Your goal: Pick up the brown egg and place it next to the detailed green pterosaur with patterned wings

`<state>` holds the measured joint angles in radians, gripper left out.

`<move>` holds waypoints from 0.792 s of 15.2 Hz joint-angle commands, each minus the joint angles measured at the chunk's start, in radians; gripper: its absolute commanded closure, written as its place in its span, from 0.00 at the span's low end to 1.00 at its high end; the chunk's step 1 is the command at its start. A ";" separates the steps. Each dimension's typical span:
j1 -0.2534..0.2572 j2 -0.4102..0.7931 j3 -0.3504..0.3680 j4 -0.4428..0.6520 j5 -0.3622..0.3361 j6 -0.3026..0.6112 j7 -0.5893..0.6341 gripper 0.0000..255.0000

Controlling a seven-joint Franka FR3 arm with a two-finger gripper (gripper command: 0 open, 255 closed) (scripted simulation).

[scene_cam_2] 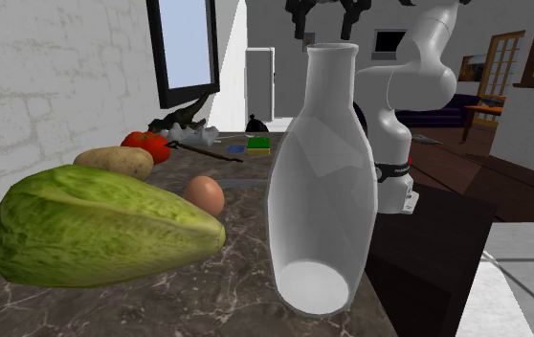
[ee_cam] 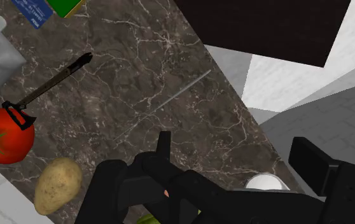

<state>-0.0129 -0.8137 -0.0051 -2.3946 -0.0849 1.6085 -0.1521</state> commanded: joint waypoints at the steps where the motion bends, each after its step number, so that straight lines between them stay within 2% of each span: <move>1: 0.000 0.000 0.000 0.000 0.000 0.000 0.000 0.00; 7: -0.008 0.030 -0.075 -0.175 0.019 0.320 -0.025 0.00; 12: 0.002 0.129 -0.145 -0.270 0.050 0.608 -0.065 0.00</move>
<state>-0.0152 -0.7114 -0.1353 -2.6511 -0.0434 2.1519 -0.2078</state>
